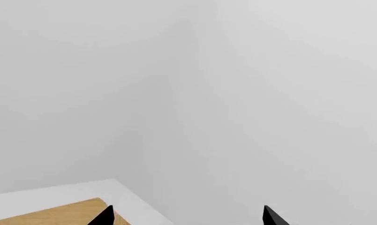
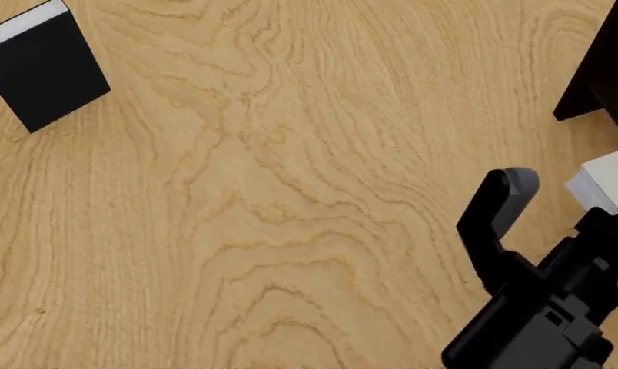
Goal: Pick up the book on the right and place it on the cabinet shelf.
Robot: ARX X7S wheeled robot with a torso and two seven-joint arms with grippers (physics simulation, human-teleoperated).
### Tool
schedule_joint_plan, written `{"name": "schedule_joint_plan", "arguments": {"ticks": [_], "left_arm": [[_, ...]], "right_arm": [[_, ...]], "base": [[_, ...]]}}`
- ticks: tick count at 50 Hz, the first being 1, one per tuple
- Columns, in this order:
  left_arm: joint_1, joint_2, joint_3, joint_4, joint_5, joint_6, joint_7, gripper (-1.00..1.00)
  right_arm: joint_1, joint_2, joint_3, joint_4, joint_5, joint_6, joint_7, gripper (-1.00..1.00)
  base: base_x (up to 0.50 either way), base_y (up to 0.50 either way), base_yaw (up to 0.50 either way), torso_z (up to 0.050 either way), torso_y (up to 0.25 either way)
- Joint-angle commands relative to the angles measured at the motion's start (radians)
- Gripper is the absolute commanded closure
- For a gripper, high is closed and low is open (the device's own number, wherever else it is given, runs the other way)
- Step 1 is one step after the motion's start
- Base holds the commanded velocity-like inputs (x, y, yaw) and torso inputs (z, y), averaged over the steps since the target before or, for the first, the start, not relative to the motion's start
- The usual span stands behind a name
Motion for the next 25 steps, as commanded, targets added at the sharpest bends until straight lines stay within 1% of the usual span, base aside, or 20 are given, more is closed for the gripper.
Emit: {"name": "schedule_joint_plan", "arguments": {"ticks": [1,11,17,23,25], "left_arm": [[0.002,0.002,-0.001,-0.002,-0.006,0.007,0.000,-1.00],[0.003,-0.001,-0.002,-0.001,-0.013,0.009,-0.005,-1.00],[0.004,-0.001,-0.002,-0.001,-0.015,0.012,-0.005,-1.00],[0.004,-0.005,0.005,-0.002,-0.011,0.012,-0.007,-1.00],[0.005,-0.005,0.004,-0.001,-0.011,0.012,-0.008,-1.00]], "right_arm": [[0.020,0.013,0.007,-0.014,-0.083,0.065,0.039,1.00],[0.033,0.007,-0.013,0.028,-0.098,0.042,0.018,1.00],[0.044,-0.011,-0.061,0.114,-0.130,-0.021,-0.037,1.00],[0.042,-0.020,-0.078,0.180,-0.143,-0.070,-0.078,1.00],[0.043,-0.026,-0.097,0.211,-0.149,-0.092,-0.112,1.00]], "base": [[0.00,0.00,0.00,0.000,0.000],[0.00,0.00,0.00,0.000,0.000],[0.00,0.00,0.00,0.000,0.000],[0.00,0.00,0.00,0.000,0.003],[0.00,0.00,0.00,0.000,0.000]]}}
